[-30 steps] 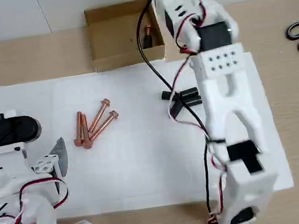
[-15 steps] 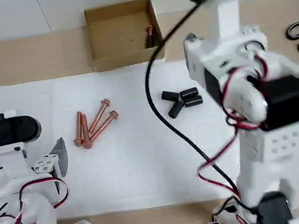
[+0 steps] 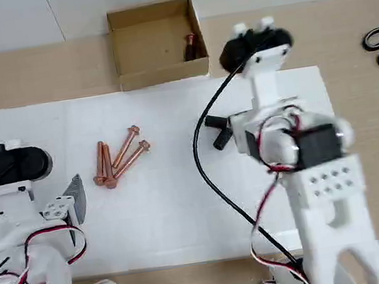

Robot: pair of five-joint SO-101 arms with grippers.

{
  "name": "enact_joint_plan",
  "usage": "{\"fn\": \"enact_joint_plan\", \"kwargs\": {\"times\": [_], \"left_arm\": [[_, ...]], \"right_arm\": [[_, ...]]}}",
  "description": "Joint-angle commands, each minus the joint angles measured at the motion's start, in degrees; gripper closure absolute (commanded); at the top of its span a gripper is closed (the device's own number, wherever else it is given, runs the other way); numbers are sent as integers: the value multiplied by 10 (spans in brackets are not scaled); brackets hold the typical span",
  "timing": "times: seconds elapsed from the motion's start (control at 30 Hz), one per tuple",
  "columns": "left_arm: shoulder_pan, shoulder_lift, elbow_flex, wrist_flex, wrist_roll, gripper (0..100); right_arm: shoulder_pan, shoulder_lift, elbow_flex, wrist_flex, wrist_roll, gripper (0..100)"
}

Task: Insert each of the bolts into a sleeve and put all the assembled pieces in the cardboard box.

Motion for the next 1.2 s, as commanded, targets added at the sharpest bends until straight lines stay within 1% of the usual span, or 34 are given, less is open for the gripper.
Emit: {"fn": "enact_joint_plan", "kwargs": {"times": [0.0,0.23,0.3,0.37,0.43,0.6,0.67,0.77,0.83,0.9,1.0,1.17], "left_arm": [[1,-4,-1,2,-2,745],[1,-4,0,3,-2,745],[1,-4,0,3,-2,745],[1,-4,0,3,-2,745],[1,-4,0,3,-2,745],[1,-4,0,3,-2,745],[1,-4,0,3,-2,745],[1,-4,0,3,-2,745],[1,-4,0,3,-2,745],[1,-4,0,3,-2,745],[1,-4,0,3,-2,745],[1,-4,0,3,-2,745]], "right_arm": [[-1,-14,69,-84,9,863],[-9,-14,159,-218,14,862],[-17,-18,198,-251,52,862],[-23,-19,228,-274,106,862],[-25,-20,244,-289,138,864],[-24,-14,253,-332,143,865],[-25,-14,251,-332,104,865],[-17,-14,229,-330,-3,865],[-11,-13,200,-329,-53,865],[-10,-9,163,-313,-69,865],[-13,28,81,-257,-73,865],[-9,179,-91,-145,-129,863]]}}
